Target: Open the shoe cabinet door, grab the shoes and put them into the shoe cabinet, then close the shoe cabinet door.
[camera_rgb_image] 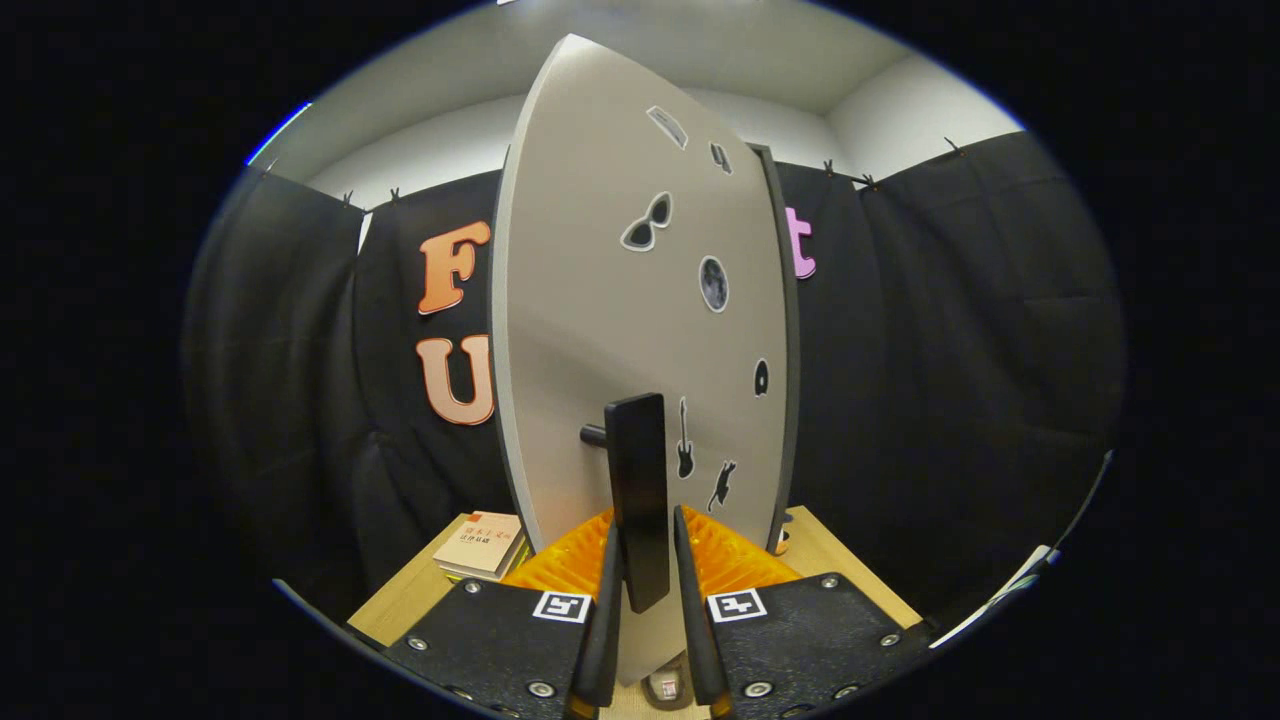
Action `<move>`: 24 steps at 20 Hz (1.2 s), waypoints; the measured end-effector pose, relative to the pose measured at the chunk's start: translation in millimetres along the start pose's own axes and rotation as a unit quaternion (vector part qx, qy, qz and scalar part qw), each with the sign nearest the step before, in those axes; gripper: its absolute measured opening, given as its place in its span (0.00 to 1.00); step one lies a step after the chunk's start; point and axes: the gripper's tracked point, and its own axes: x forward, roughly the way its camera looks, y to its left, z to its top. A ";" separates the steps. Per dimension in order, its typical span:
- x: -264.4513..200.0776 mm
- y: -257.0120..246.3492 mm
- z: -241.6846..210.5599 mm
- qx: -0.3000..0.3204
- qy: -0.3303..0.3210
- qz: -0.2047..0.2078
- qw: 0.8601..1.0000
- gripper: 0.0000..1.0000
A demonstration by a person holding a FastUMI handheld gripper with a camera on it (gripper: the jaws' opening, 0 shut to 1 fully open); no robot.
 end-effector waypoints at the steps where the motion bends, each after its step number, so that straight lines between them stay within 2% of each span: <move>1: -1.8 -2.7 0.2 0.002 -0.001 -0.003 1.000 0.29; 24: -18.6 -94.2 -2.3 0.036 0.012 -0.103 0.994 0.27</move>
